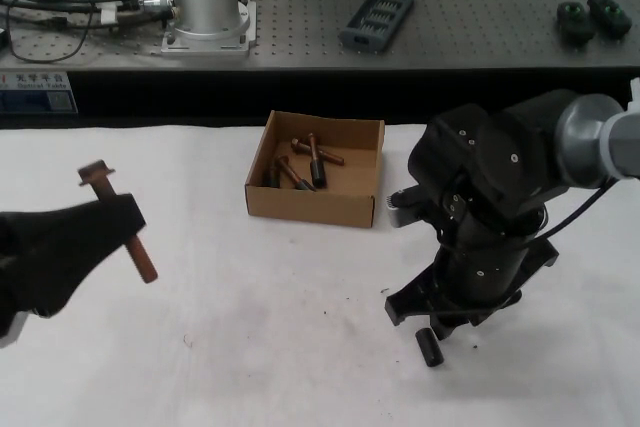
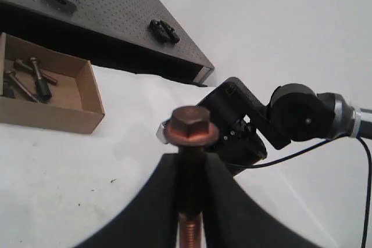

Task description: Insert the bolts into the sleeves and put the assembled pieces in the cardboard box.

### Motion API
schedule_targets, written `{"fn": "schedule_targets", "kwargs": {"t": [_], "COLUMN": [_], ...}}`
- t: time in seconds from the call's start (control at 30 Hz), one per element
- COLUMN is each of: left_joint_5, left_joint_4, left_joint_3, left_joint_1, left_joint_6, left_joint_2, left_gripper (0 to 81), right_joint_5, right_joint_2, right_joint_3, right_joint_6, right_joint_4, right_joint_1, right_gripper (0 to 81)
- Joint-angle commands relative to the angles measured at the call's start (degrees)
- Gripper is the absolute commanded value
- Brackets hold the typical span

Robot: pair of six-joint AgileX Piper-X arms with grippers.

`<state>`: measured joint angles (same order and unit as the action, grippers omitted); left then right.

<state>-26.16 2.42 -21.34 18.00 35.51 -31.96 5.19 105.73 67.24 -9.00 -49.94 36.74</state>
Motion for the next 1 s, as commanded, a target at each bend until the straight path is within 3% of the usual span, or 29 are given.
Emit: {"fn": "schedule_targets", "kwargs": {"t": [0.0,0.3,0.97], "left_joint_5": [-1.61,-1.61,-1.61], "left_joint_4": [-4.11,-5.62,-5.5], "left_joint_3": [-0.23,-0.09,-0.1], "left_joint_1": [-0.13,-0.13,-0.13], "left_joint_6": [-1.18,-1.16,-1.16], "left_joint_2": [-0.53,-0.53,-0.53], "left_gripper": [0.6,0.6,0.6], "right_joint_5": [-1.31,-5.89,-7.04], "right_joint_2": [0.71,0.71,0.53], "right_joint_3": [0.43,1.22,4.72], "right_joint_6": [-0.39,-2.77,-4.27], "right_joint_4": [-1.03,-3.26,-1.99], "right_joint_1": [0.0,0.05,2.3], "right_gripper": [31.1,28.8,26.0]}}
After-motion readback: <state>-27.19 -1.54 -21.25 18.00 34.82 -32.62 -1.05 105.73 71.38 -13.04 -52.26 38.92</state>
